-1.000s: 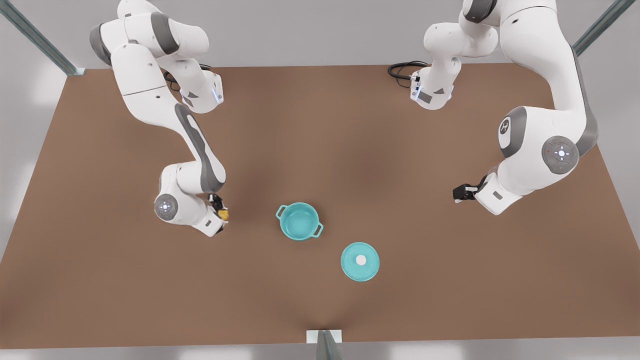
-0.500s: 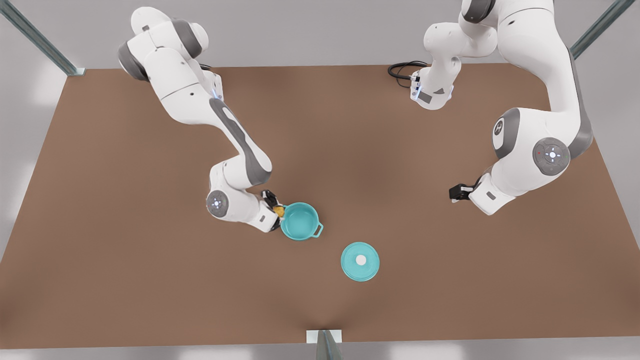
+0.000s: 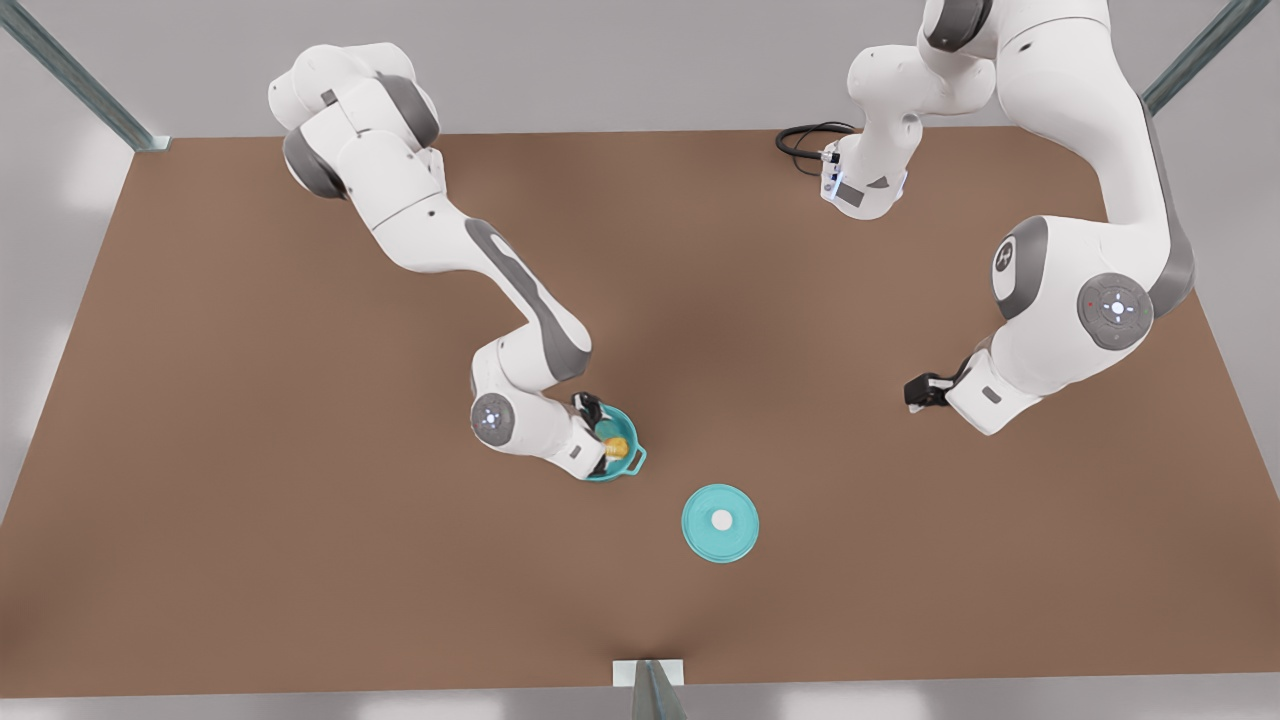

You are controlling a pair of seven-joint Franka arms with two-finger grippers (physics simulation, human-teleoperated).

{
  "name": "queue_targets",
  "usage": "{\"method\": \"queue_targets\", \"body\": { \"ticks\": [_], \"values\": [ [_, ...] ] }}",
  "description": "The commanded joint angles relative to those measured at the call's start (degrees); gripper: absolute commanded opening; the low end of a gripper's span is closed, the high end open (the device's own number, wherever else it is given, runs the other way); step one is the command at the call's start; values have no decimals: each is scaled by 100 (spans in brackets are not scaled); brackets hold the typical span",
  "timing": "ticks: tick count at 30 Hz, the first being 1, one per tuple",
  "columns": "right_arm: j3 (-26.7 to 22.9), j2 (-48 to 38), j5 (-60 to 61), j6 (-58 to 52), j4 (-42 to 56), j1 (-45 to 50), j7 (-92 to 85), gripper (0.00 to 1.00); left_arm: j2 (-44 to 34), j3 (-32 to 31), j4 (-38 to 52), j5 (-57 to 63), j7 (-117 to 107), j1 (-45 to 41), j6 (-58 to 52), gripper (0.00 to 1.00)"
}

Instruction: Open the pot lid and put the potato into the pot

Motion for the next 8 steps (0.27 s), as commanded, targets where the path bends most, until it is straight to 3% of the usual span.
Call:
{"method": "queue_targets", "body": {
  "ticks": [1, 3, 4, 5, 7, 8],
  "values": [
    [-128, -304, -28, -121, -44, -147, 686, 100, -3, -1, 7, 46, 15, 0, 22, 100],
    [-2095, -1175, -378, -1624, -80, -112, 712, 100, -3, -1, 7, 54, 7, -8, 13, 100],
    [-2606, -1588, -1073, -1703, -290, -130, 747, 100, -3, -1, 7, 54, 7, 0, 13, 100],
    [-3019, -1869, -1434, -1730, -483, -130, 764, 100, -3, -1, 7, 54, 7, 0, 13, 100],
    [-3494, -2265, -1918, -3205, -765, -147, 3995, 100, -3, -1, 7, 54, 7, -8, 13, 100],
    [-3573, -2449, -1996, -3443, -931, -174, 5052, 100, -3, -1, 7, 46, 7, -8, 13, 100]
  ]
}}
